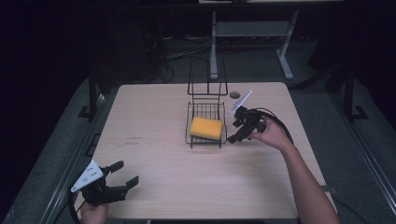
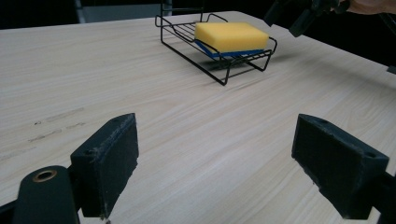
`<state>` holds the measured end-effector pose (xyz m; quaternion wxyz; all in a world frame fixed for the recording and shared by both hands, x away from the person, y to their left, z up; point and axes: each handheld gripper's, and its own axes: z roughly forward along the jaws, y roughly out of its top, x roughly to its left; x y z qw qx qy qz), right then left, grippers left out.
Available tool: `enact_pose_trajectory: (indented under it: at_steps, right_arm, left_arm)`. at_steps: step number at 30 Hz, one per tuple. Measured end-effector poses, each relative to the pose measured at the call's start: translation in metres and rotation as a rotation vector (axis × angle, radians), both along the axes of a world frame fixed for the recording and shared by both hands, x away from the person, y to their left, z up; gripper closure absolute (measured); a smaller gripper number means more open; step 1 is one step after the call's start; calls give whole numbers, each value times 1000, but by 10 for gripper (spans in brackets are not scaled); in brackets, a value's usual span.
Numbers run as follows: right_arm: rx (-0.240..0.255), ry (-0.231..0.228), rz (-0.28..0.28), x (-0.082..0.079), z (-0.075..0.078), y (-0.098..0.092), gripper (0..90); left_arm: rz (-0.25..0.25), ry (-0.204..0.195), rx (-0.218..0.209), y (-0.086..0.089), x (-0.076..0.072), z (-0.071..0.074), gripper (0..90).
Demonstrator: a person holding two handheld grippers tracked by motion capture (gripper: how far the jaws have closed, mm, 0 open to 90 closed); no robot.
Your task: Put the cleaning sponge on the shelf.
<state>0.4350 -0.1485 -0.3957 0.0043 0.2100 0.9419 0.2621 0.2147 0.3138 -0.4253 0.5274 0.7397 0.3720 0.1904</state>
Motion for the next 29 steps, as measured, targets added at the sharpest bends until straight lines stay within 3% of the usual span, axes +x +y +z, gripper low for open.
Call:
enact_pose_trajectory:
  at_steps: [29]
  right_arm:
    - [-12, -4, -34, -46, -13, -43, 169]
  left_arm:
    - [-13, 2, 11, -4, 1, 0, 140]
